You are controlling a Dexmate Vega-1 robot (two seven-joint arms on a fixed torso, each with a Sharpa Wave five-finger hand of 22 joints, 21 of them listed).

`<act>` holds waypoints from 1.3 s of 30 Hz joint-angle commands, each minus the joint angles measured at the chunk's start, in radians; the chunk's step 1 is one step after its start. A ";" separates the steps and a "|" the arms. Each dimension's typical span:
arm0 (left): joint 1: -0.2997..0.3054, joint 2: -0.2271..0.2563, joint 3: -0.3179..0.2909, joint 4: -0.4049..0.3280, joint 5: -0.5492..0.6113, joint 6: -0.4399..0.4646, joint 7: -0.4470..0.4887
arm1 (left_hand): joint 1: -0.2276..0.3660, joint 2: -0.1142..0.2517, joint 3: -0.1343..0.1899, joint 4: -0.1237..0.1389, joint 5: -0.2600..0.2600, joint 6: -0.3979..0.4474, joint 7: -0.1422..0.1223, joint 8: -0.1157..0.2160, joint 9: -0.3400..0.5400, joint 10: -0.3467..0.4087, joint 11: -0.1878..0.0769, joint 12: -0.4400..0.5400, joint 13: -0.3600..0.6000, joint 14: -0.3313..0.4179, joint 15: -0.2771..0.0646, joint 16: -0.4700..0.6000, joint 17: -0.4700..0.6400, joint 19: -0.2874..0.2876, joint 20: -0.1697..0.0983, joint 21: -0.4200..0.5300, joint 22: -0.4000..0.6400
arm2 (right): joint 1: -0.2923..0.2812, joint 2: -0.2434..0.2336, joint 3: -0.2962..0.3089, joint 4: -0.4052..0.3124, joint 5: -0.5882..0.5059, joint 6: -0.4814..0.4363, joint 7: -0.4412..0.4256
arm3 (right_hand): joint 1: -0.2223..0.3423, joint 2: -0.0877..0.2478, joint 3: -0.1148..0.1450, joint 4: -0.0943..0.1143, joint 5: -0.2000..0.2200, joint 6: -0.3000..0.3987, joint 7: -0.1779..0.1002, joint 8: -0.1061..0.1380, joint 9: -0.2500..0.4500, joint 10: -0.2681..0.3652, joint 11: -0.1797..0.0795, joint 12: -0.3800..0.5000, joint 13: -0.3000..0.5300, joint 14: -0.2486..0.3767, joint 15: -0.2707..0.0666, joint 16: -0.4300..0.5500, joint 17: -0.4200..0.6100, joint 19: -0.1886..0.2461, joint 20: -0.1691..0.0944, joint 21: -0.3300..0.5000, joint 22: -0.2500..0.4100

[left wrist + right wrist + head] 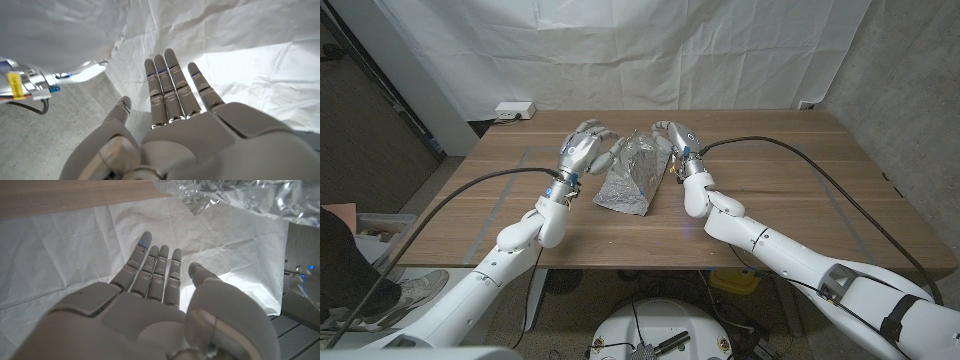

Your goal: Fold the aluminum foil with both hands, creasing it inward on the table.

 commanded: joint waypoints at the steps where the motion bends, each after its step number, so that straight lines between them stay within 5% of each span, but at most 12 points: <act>1: 0.001 -0.078 -0.079 0.036 0.093 -0.079 0.207 | -0.001 0.013 0.005 0.011 -0.001 -0.036 -0.006 0.001 0.016 -0.045 0.001 0.004 0.024 -0.045 -0.002 -0.023 0.007 -0.008 -0.004 0.013 0.006 | -0.016 -0.004 0.012 -0.033 0.008 -0.016 0.007 | -0.001 -0.003 0.002 -0.009 0.002 0.013 -0.001 0.004 0.000 0.012 0.003 -0.005 0.003 0.007 -0.004 0.010 0.002 0.010 0.000 -0.001 0.003; 5: 0.029 -0.027 -0.069 -0.031 0.001 -0.037 0.034 | 0.003 0.003 0.022 0.008 0.002 -0.048 -0.018 0.010 0.021 -0.092 -0.006 -0.013 0.025 -0.102 -0.020 -0.088 -0.030 -0.010 -0.025 0.023 0.004 | -0.036 -0.019 0.025 -0.076 0.036 -0.026 0.044 | -0.002 -0.001 0.002 -0.010 0.002 0.014 0.001 0.004 0.000 0.014 0.002 -0.005 0.003 0.010 -0.003 0.012 0.002 0.014 0.001 -0.001 0.003; 8: 0.057 0.004 -0.074 -0.092 -0.056 0.007 -0.110 | -0.008 -0.013 0.041 0.011 0.006 -0.095 -0.053 -0.027 -0.016 -0.141 -0.017 -0.069 -0.017 -0.149 -0.019 -0.164 -0.101 -0.036 -0.038 0.021 -0.012 | -0.056 -0.037 0.042 -0.132 0.076 -0.052 0.105 | -0.005 -0.001 -0.001 -0.011 0.002 0.009 0.005 0.002 0.000 0.007 0.006 -0.010 0.003 0.007 0.000 0.012 0.003 0.020 0.001 -0.002 0.003; 10: 0.069 0.026 -0.081 -0.125 -0.103 0.020 -0.203 | -0.021 -0.022 0.057 0.009 0.007 -0.171 -0.080 -0.099 -0.068 -0.203 -0.023 -0.135 -0.069 -0.214 -0.020 -0.241 -0.181 -0.081 -0.040 0.003 -0.039 | -0.068 -0.054 0.049 -0.172 0.101 -0.071 0.154 | -0.016 -0.003 -0.008 -0.014 0.001 -0.020 0.010 -0.011 0.000 -0.024 0.008 -0.029 0.003 -0.030 0.011 -0.001 0.002 0.012 -0.003 -0.015 0.003; 15: 0.091 0.080 -0.111 -0.211 -0.240 0.048 -0.462 | -0.041 -0.028 0.075 0.005 0.002 -0.311 -0.119 -0.205 -0.144 -0.325 -0.033 -0.245 -0.153 -0.347 -0.022 -0.327 -0.299 -0.165 -0.051 -0.041 -0.086 | -0.087 -0.103 0.047 -0.291 0.131 -0.192 0.297 | -0.084 -0.004 -0.055 0.003 -0.005 -0.122 0.018 -0.033 0.000 -0.119 0.012 -0.068 0.005 -0.144 0.030 -0.028 0.003 -0.060 -0.005 -0.078 0.003; 19: 0.088 0.113 -0.127 -0.248 -0.290 0.079 -0.599 | -0.060 -0.030 0.076 0.013 -0.002 -0.402 -0.146 -0.223 -0.168 -0.395 -0.037 -0.284 -0.192 -0.434 -0.020 -0.335 -0.338 -0.203 -0.057 -0.062 -0.105 | -0.094 -0.135 0.030 -0.369 0.126 -0.283 0.374 | -0.132 -0.002 -0.086 0.019 -0.007 -0.190 0.022 -0.036 -0.001 -0.179 0.010 -0.075 0.004 -0.211 0.036 -0.037 -0.001 -0.115 -0.012 -0.124 0.003; 26: 0.076 0.127 -0.126 -0.250 -0.295 0.094 -0.630 | -0.080 -0.030 0.073 0.026 -0.001 -0.483 -0.170 -0.226 -0.178 -0.470 -0.039 -0.301 -0.227 -0.505 -0.019 -0.337 -0.354 -0.244 -0.066 -0.085 -0.116 | -0.100 -0.167 -0.003 -0.446 0.129 -0.375 0.468 | -0.208 0.017 -0.127 0.059 -0.003 -0.288 0.027 -0.036 -0.005 -0.277 -0.003 -0.078 0.002 -0.309 0.026 -0.040 -0.004 -0.176 -0.029 -0.185 0.003; 28: 0.069 0.131 -0.122 -0.244 -0.296 0.087 -0.632 | -0.081 -0.030 0.073 0.027 -0.001 -0.485 -0.169 -0.226 -0.178 -0.471 -0.039 -0.301 -0.228 -0.507 -0.020 -0.336 -0.354 -0.245 -0.068 -0.086 -0.117 | -0.105 -0.170 -0.013 -0.454 0.127 -0.387 0.473 | -0.213 0.036 -0.120 0.070 0.001 -0.286 0.027 -0.031 -0.005 -0.279 -0.005 -0.074 0.002 -0.310 0.024 -0.036 -0.004 -0.177 -0.033 -0.191 0.003; 30: 0.064 0.134 -0.117 -0.239 -0.294 0.079 -0.625 | -0.083 -0.030 0.073 0.028 -0.001 -0.485 -0.169 -0.224 -0.178 -0.474 -0.040 -0.300 -0.230 -0.508 -0.021 -0.336 -0.354 -0.245 -0.068 -0.086 -0.117 | -0.119 -0.165 -0.013 -0.457 0.131 -0.393 0.462 | -0.191 0.054 -0.054 0.085 0.012 -0.236 0.037 -0.011 -0.008 -0.233 0.001 -0.052 0.000 -0.270 0.021 -0.012 -0.011 -0.140 -0.042 -0.201 0.003; 32: 0.060 0.135 -0.113 -0.236 -0.293 0.075 -0.625 | -0.084 -0.030 0.073 0.029 -0.001 -0.486 -0.169 -0.223 -0.178 -0.474 -0.041 -0.300 -0.231 -0.508 -0.020 -0.335 -0.354 -0.246 -0.068 -0.087 -0.117 | -0.130 -0.164 -0.019 -0.460 0.137 -0.399 0.462 | -0.181 0.053 -0.032 0.088 0.012 -0.216 0.041 -0.006 -0.008 -0.215 0.002 -0.047 -0.001 -0.256 0.024 -0.005 -0.013 -0.124 -0.039 -0.203 0.003; 39: 0.050 0.139 -0.107 -0.231 -0.295 0.076 -0.634 | -0.089 -0.030 0.071 0.034 0.000 -0.491 -0.171 -0.221 -0.179 -0.478 -0.043 -0.298 -0.237 -0.513 -0.024 -0.333 -0.355 -0.248 -0.068 -0.089 -0.118 | -0.120 -0.178 -0.043 -0.443 0.162 -0.360 0.505 | -0.201 0.025 -0.045 0.101 0.002 -0.225 0.044 -0.015 -0.009 -0.224 0.001 -0.053 -0.002 -0.270 0.026 -0.009 -0.012 -0.124 -0.037 -0.217 0.003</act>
